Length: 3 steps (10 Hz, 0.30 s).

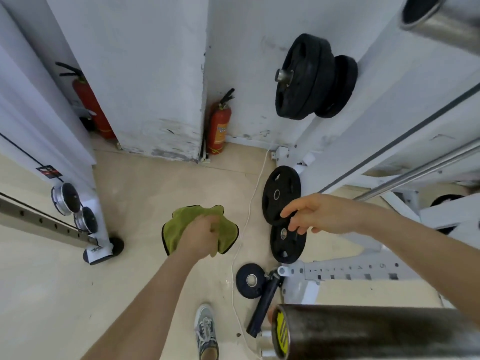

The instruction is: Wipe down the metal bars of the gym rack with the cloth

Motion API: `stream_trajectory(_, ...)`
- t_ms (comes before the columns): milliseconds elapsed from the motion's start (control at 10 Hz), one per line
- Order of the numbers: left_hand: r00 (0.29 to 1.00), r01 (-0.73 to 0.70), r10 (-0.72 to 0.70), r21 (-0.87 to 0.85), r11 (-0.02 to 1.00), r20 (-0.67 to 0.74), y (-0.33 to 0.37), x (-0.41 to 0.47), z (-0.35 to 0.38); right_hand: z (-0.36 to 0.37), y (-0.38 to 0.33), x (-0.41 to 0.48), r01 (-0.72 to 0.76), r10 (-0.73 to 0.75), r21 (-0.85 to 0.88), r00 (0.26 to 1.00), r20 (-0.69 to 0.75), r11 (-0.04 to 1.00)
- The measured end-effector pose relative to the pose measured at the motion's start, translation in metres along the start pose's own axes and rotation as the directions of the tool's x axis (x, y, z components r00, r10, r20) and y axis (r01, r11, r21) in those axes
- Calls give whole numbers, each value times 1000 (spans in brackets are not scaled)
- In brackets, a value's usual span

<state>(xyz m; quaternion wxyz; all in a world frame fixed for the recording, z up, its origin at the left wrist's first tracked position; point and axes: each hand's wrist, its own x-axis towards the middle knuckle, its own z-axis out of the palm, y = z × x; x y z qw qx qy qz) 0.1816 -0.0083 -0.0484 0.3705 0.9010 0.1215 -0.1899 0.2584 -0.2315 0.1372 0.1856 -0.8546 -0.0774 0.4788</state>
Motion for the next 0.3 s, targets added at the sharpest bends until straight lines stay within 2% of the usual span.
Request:
stream_trajectory(100, 974, -69, -7, -327, 943, -225, 46, -28, -26, -9, 4, -40, 103, -105, -26, 990, -90, 994)
stream_trajectory(200, 919, -209, 21, -443, 872, -393, 91, -60, -50, -14, 16, -86, 209, -199, 28, 959, -200, 978)
stream_trajectory(300, 861, -369, 64, -533, 762, -505, 132, -99, -65, -14, 43, -134, 350, -285, 127, 888, -362, 928)
